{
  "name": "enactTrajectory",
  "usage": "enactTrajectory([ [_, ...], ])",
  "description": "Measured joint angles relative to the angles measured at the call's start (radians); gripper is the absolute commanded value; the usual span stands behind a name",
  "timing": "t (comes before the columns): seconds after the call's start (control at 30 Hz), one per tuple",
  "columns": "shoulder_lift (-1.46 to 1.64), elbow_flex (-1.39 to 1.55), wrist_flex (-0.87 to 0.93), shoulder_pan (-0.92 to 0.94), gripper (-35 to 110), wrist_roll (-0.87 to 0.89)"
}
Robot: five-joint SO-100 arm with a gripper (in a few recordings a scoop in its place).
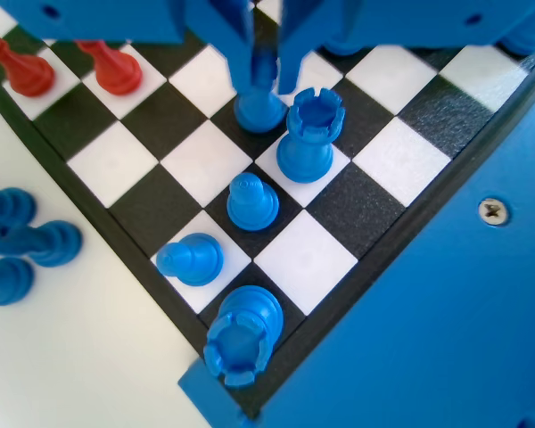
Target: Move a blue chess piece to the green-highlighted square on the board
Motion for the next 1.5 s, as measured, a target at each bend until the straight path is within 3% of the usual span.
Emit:
enactTrajectory([
  [0.4, 0.0, -0.017, 0.017, 0.044, 1, -0.021],
  [0.83, -0.031, -0.252, 0.198, 0.052, 1, -0.009],
  [1.5, -0.147, -0.239, 0.094, 0.002, 1, -0.009],
])
